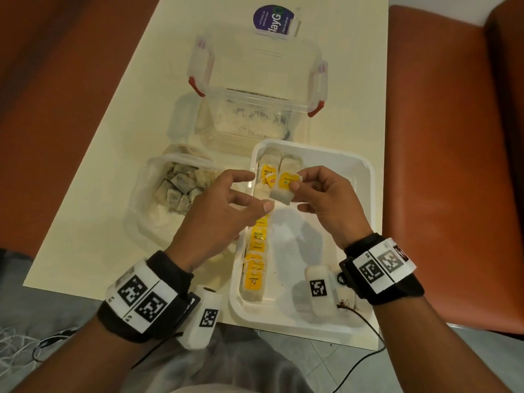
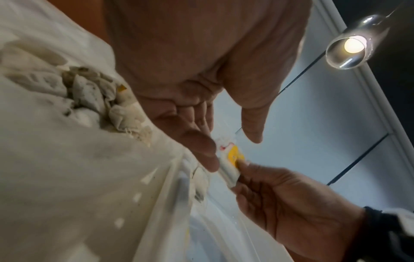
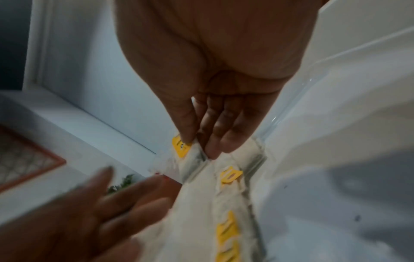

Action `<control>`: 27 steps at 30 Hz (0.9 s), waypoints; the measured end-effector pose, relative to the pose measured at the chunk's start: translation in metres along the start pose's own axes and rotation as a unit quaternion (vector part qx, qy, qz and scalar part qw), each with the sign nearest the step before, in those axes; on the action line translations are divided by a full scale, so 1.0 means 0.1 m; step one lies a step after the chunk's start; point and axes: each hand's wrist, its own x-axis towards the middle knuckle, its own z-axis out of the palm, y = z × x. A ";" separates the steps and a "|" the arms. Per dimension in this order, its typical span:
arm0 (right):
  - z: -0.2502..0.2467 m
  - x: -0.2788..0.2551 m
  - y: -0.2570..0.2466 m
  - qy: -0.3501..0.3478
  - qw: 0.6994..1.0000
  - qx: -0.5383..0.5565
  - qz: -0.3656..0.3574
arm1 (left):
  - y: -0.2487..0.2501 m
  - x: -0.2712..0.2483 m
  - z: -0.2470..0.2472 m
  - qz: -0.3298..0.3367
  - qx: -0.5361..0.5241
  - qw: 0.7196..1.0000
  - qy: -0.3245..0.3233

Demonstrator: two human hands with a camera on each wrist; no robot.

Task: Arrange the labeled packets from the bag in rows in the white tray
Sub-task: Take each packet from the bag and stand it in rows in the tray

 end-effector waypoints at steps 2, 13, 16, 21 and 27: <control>-0.05 0.15 0.10 0.012 0.998 -0.064 0.003 | -0.02 -0.04 -0.08 -0.005 -0.007 1.000 0.007; -0.03 0.60 0.35 0.057 0.990 -0.125 0.019 | -0.24 -0.31 -0.52 -0.027 -0.034 0.997 0.059; -0.03 0.63 0.35 0.062 0.990 -0.125 0.017 | -0.28 -0.32 -0.54 -0.034 -0.037 0.997 0.065; -0.04 0.64 0.36 0.061 0.991 -0.112 0.029 | -0.28 -0.30 -0.52 -0.037 -0.034 0.997 0.066; -0.02 0.56 0.35 0.097 0.988 -0.116 0.022 | -0.27 -0.28 -0.53 -0.033 -0.021 0.997 0.068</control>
